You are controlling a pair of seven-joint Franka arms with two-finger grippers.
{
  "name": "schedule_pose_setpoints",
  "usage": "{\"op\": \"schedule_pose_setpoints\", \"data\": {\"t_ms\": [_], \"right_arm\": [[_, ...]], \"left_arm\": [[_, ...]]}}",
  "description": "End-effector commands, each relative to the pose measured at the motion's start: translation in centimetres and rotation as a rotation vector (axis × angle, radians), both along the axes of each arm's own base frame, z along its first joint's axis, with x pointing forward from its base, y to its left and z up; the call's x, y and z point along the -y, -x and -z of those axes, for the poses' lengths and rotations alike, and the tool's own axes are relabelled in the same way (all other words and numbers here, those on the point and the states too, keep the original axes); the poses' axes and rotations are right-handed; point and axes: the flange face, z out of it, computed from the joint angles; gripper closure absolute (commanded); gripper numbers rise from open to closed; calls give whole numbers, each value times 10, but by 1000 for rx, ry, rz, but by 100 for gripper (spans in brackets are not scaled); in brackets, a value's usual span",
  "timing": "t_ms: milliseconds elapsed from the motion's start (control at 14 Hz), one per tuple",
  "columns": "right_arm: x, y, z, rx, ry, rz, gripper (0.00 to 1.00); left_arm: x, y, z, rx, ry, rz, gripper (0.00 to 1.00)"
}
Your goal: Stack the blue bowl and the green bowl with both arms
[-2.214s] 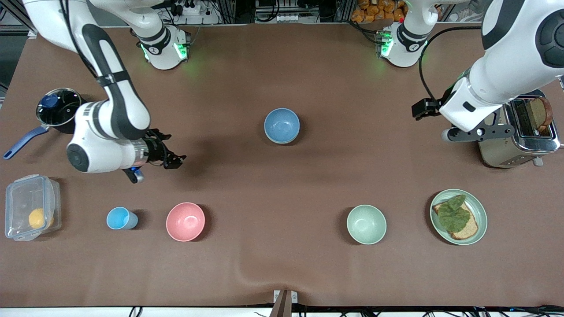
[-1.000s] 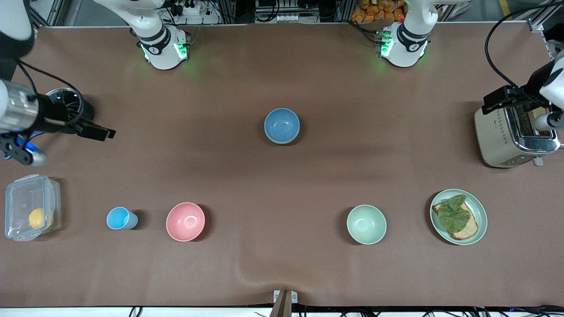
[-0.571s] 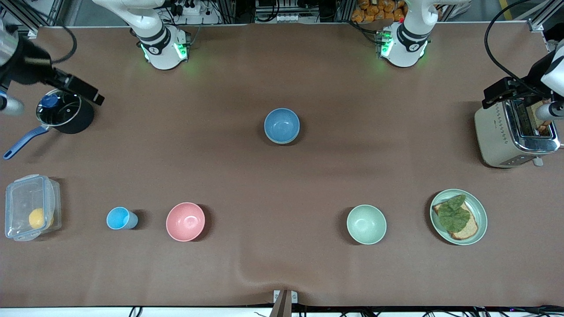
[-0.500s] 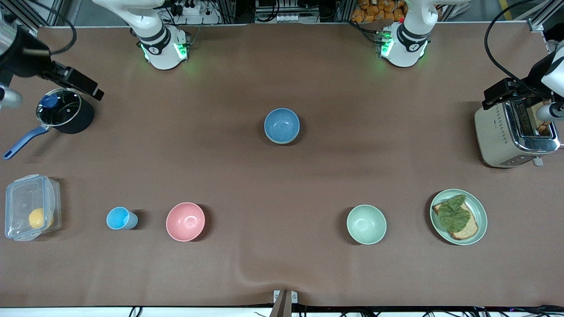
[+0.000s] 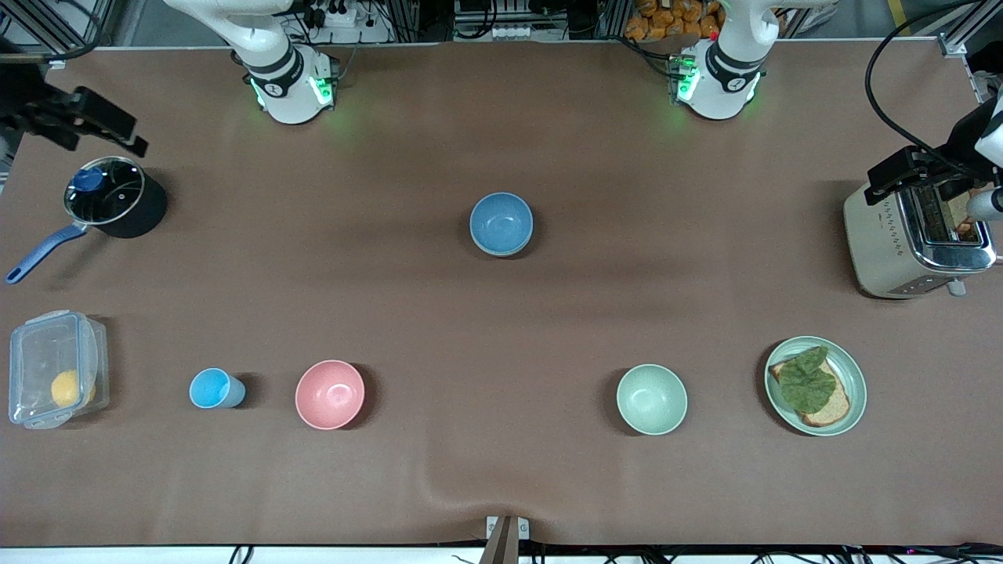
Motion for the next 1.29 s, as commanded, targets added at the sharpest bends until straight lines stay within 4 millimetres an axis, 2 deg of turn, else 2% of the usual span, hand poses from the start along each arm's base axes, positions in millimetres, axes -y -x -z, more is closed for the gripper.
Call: {"op": "schedule_pose_setpoints", "data": {"t_ms": [0,214,357,500,1214], "right_arm": [[23,5,8,-2,11,-56,0],[27,3,18,-20,11,-58,0],[27,1,29,-30,69,-99,0],[15,1,28,-27,91,-155,0],[12,2,29,-32,92,-164,0]], "left_arm": [[1,-3,-3,35,49,-1,0],[-5,-4,-5,46,67,10,0],[-3,-6,0,39,45,18,0],[-3,-8,3,33,30,18,0],[0,-7,1,36,9,35,0]]}}
